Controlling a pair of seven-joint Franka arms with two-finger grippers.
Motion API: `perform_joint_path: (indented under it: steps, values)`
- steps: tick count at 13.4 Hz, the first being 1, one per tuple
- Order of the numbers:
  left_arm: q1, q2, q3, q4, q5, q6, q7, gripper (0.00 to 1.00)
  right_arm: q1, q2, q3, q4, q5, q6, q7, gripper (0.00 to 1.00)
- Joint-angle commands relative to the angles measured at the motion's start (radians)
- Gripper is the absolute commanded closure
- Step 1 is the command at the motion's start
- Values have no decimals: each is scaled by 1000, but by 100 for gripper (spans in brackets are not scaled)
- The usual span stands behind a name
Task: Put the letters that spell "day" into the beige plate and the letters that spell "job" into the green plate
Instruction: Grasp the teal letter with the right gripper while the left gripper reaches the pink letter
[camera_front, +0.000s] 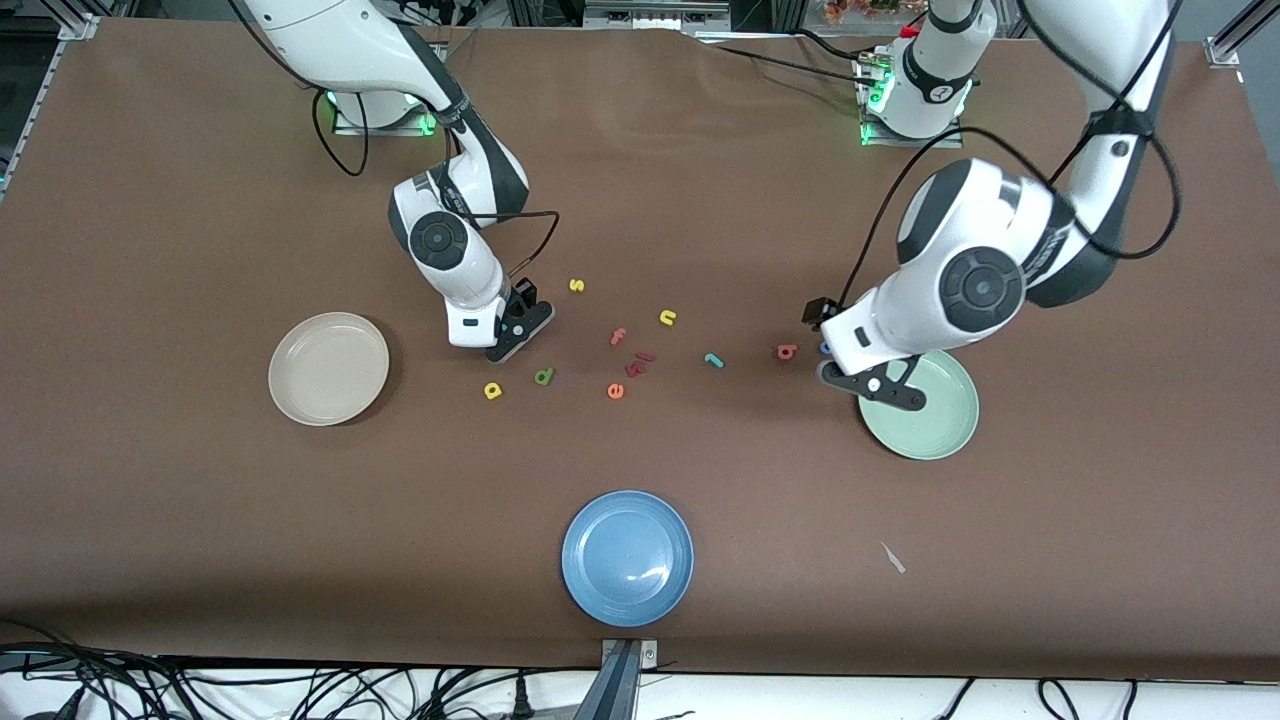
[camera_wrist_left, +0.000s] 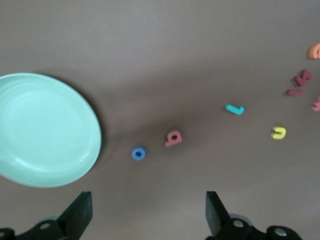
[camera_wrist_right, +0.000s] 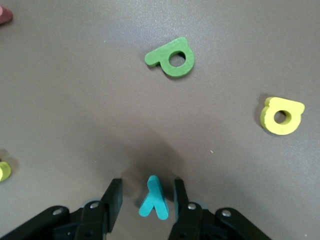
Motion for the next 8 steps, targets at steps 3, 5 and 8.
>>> perform_joint_path:
  steps: [3, 5, 8]
  values:
    - [-34, 3, 5, -226, 2, 280, -38, 0, 1, 11, -8, 5, -5, -7, -57, 72]
    - [-66, 40, 6, -250, 4, 337, -47, 0, 1, 11, -8, 7, -7, -7, -57, 88]
    - [-107, 92, 11, -251, 33, 391, -125, 1, 1, 11, -8, 8, -23, -7, -57, 100]
